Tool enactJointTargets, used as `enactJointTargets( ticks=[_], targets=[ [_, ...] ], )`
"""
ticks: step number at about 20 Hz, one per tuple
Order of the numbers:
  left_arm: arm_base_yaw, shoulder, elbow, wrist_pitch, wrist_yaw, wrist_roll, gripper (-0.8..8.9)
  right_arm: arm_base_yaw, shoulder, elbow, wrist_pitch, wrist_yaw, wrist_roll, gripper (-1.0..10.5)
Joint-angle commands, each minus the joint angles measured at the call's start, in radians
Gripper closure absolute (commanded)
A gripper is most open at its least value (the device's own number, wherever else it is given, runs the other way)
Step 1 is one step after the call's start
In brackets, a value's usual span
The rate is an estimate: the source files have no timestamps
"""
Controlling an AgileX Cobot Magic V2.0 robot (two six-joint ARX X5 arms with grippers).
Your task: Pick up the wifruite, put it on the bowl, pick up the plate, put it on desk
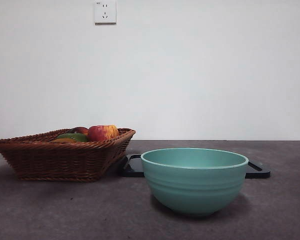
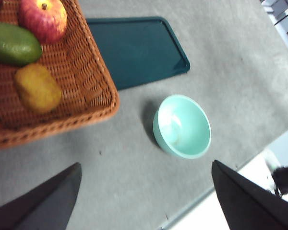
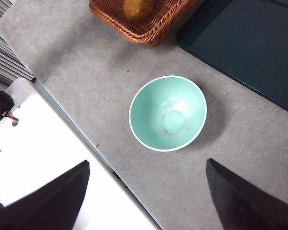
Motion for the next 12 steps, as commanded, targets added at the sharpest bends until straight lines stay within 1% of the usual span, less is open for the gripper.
enactJointTargets(
  ticks=[1, 3, 4, 5, 9, 12],
  targets=[
    [-0.028, 0.053, 0.031, 0.036, -0.064, -0.046, 3.89, 0.005, 0.008, 0.018, 0.004, -0.003, 0.01, 5.6],
    [-0.064, 0.119, 0.053, 0.053, -0.146, -0.054, 3.9, 0.005, 0.008, 0.018, 0.005, -0.003, 0.01, 5.6],
    [-0.079, 0.154, 0.067, 0.064, -0.185, -0.071, 3.97, 0.005, 0.008, 0.018, 0.005, -0.003, 0.01, 5.6],
    [-0.095, 0.195, 0.087, 0.069, -0.217, -0.073, 4.13, 0.005, 0.008, 0.018, 0.007, -0.003, 0.01, 5.6],
    [-0.148, 0.362, 0.151, 0.118, -0.321, -0.075, 4.12, 0.005, 0.008, 0.018, 0.008, -0.003, 0.01, 5.6],
    [-0.179, 0.486, 0.174, 0.155, -0.428, -0.075, 4.12, 0.005, 0.008, 0.018, 0.008, -0.003, 0.01, 5.6]
  ],
)
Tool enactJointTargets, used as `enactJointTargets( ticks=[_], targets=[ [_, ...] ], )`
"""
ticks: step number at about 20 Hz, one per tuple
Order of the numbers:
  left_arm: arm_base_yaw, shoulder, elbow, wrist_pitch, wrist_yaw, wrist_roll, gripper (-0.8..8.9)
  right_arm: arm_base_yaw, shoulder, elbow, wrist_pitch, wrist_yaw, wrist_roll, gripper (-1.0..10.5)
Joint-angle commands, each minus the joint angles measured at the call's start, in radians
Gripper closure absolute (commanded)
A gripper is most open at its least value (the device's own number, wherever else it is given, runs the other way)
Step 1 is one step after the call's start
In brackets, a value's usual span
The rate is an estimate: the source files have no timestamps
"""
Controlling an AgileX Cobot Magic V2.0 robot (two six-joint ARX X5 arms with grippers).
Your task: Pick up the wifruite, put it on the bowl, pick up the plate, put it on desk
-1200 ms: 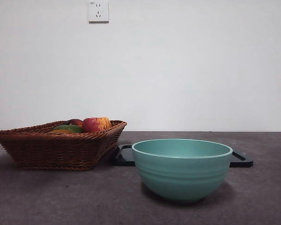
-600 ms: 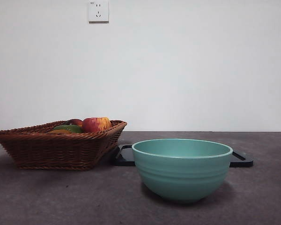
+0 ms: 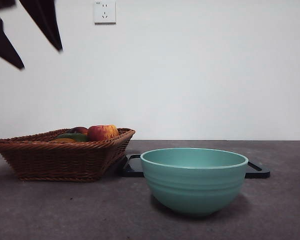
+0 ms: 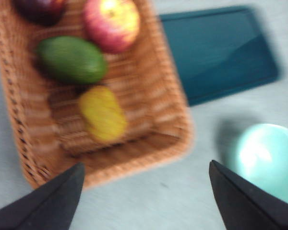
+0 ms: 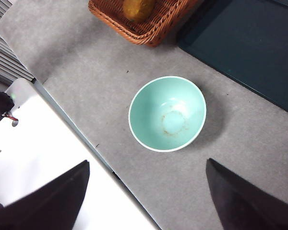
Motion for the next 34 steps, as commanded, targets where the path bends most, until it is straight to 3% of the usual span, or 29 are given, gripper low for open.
enactJointTargets(
  ticks=[1, 9, 19, 20, 22, 28, 31, 34],
  targets=[
    [-0.02, 0.093, 0.024, 0.042, -0.064, -0.004, 4.12, 0.005, 0.008, 0.018, 0.007, -0.003, 0.01, 5.6],
    [-0.047, 0.371, 0.024, 0.195, -0.179, -0.026, 4.09, 0.005, 0.008, 0.018, 0.027, -0.003, 0.01, 5.6],
    [-0.047, 0.521, 0.024, 0.293, -0.182, -0.03, 4.13, 0.005, 0.008, 0.018, 0.033, -0.003, 0.01, 5.6],
    [-0.047, 0.527, 0.024, 0.293, -0.182, -0.03, 4.48, 0.005, 0.008, 0.018, 0.033, -0.003, 0.01, 5.6],
    [-0.048, 0.527, 0.024, 0.298, -0.182, -0.03, 5.73, 0.005, 0.008, 0.018, 0.033, -0.003, 0.01, 5.6],
    [-0.068, 0.412, 0.028, 0.262, -0.18, -0.049, 5.74, 0.005, 0.008, 0.018, 0.035, -0.003, 0.01, 5.6],
    [-0.15, 0.247, 0.028, 0.254, -0.172, -0.055, 5.73, 0.005, 0.008, 0.018, 0.037, -0.002, 0.01, 5.6],
    [-0.305, 0.149, 0.028, 0.244, -0.088, -0.076, 5.73, 0.005, 0.008, 0.018, 0.044, -0.002, 0.01, 5.6]
  ],
)
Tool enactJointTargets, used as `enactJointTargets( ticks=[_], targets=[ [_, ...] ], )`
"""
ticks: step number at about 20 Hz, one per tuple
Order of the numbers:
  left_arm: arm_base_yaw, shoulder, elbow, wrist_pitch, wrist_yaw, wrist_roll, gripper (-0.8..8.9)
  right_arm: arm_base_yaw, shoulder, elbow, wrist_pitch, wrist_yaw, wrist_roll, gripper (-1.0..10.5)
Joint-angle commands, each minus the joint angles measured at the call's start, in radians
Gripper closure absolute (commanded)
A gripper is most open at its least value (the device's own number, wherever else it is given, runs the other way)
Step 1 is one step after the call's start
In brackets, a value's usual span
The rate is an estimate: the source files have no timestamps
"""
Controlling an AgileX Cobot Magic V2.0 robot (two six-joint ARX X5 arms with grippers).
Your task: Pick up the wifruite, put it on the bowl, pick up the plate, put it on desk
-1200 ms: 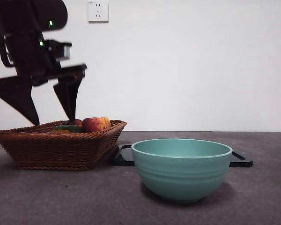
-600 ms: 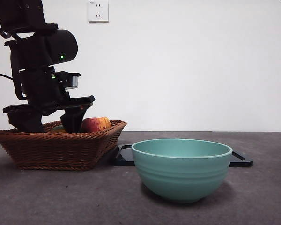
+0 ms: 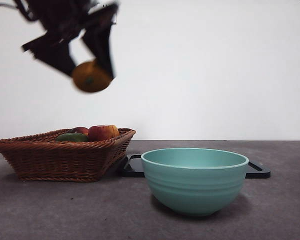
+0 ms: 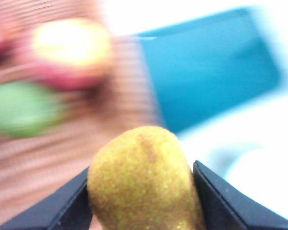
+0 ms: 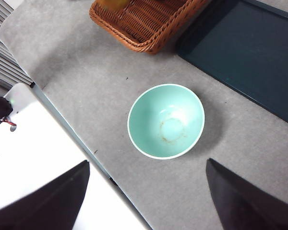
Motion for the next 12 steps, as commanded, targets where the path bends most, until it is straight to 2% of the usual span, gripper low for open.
enactJointTargets(
  ticks=[1, 5, 12],
  targets=[
    [-0.115, -0.002, 0.023, 0.011, 0.027, -0.019, 5.73, 0.005, 0.008, 0.018, 0.02, -0.002, 0.01, 5.6],
    [-0.299, 0.067, 0.023, 0.093, 0.025, -0.018, 5.73, 0.005, 0.008, 0.018, 0.02, -0.002, 0.011, 5.6],
    [-0.385, 0.3, 0.023, 0.151, -0.015, -0.017, 5.73, 0.005, 0.008, 0.018, 0.019, -0.002, 0.017, 5.6]
  ],
)
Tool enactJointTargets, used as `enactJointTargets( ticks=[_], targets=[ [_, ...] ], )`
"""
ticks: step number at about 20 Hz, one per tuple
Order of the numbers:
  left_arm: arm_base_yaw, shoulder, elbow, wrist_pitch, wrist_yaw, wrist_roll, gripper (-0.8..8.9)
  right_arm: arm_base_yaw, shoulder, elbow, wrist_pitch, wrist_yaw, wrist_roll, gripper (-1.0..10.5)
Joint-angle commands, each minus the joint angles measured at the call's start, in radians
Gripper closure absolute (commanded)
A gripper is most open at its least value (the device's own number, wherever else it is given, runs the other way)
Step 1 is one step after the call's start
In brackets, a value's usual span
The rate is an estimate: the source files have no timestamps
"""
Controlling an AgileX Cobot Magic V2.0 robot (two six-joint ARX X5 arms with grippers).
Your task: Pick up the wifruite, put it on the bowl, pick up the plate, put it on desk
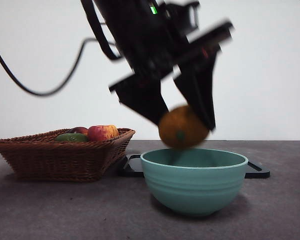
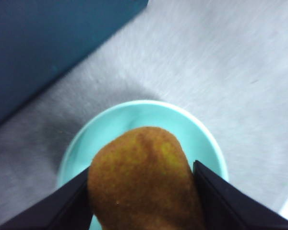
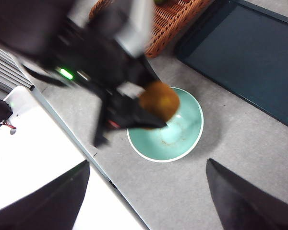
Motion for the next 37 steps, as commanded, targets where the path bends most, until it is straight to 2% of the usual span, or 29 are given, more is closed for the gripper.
enactJointTargets(
  ticks=[1, 9, 12, 16, 25, 30, 37],
  targets=[
    [-0.021, 0.067, 0.021, 0.02, -0.01, -0.001, 5.73, 0.005, 0.008, 0.018, 0.007, -0.002, 0.01, 5.6],
    [-0.037, 0.177, 0.021, 0.047, -0.033, -0.002, 5.59, 0.005, 0.008, 0.018, 0.007, -0.002, 0.01, 5.6],
    [-0.048, 0.185, 0.021, 0.05, -0.032, -0.002, 4.61, 0.005, 0.008, 0.018, 0.007, -0.002, 0.01, 5.6],
    [-0.059, 0.184, 0.029, 0.049, -0.032, -0.003, 4.6, 0.005, 0.008, 0.018, 0.008, -0.002, 0.01, 5.6],
    [-0.058, 0.168, 0.195, -0.135, -0.032, -0.002, 4.61, 0.005, 0.008, 0.018, 0.006, -0.002, 0.01, 5.6],
    [0.0, 0.015, 0.208, -0.13, -0.033, -0.002, 4.62, 0.005, 0.008, 0.018, 0.006, -0.002, 0.01, 5.6],
    [0.23, -0.338, 0.206, -0.167, -0.031, 0.002, 4.63, 0.005, 0.008, 0.018, 0.007, -0.002, 0.01, 5.6]
  ],
)
